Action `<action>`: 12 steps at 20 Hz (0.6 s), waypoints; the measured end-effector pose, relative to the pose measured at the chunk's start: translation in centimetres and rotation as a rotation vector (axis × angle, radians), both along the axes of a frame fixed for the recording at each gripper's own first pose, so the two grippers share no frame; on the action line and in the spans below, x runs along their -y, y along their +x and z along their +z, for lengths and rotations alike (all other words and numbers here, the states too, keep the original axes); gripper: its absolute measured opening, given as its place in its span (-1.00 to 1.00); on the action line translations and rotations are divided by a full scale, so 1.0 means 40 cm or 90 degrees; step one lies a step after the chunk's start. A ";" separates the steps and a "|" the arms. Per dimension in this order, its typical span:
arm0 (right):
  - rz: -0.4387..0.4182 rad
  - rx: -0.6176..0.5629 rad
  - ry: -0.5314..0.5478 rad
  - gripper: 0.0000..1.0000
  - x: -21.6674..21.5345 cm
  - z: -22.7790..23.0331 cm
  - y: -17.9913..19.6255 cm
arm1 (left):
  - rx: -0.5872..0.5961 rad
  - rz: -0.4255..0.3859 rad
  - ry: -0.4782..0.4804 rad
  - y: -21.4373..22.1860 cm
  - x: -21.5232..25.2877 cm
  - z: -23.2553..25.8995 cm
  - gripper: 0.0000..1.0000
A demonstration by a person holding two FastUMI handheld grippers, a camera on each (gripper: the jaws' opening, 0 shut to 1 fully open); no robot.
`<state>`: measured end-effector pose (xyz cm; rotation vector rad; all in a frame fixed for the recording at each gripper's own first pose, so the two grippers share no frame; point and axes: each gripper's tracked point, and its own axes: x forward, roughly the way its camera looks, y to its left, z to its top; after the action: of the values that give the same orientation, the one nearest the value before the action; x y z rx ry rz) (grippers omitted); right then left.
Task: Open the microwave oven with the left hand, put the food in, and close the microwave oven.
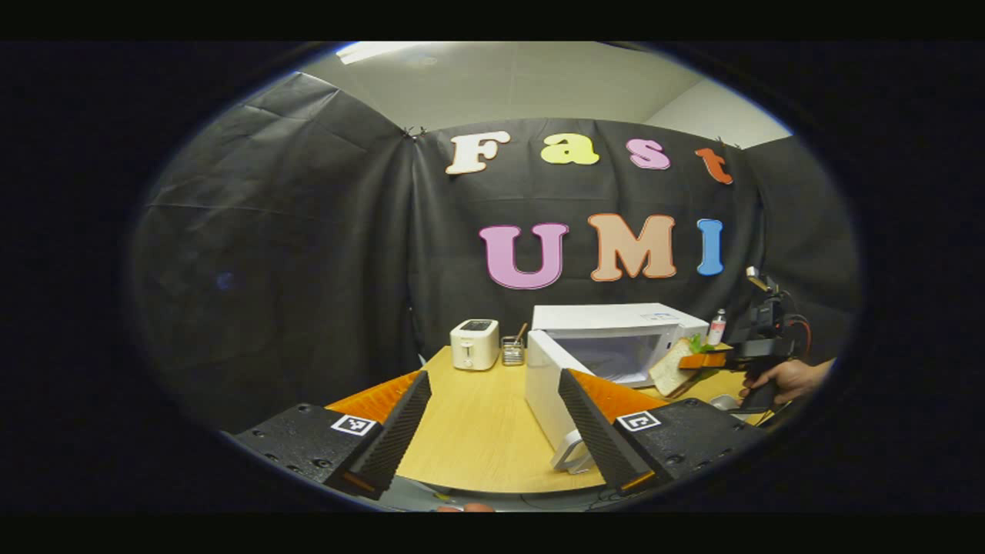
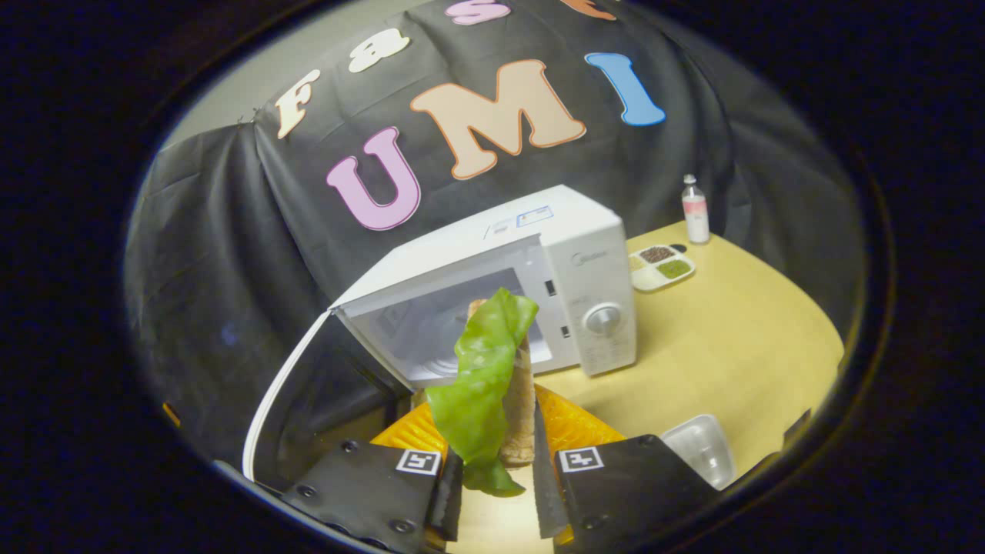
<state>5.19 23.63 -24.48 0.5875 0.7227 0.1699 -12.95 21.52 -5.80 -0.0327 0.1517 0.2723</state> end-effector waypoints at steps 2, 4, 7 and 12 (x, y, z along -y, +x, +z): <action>-0.019 -0.002 0.006 -0.31 -0.063 -0.027 0.042 | 0.009 0.013 -0.003 -0.008 -0.012 0.020 0.95; -0.035 0.001 0.019 -0.33 -0.136 -0.051 0.087 | 0.005 0.031 -0.004 -0.012 -0.030 0.023 0.95; -0.073 0.003 0.052 -0.31 -0.215 -0.069 0.145 | -0.005 0.059 0.002 -0.037 -0.052 0.026 0.95; -0.134 -0.006 0.091 -0.33 -0.277 -0.123 0.244 | -0.039 0.098 0.014 -0.085 -0.083 0.008 1.00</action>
<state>14.97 34.72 -29.39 0.7969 0.6556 0.0232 -16.36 24.83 -5.49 -0.0141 0.2083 0.4290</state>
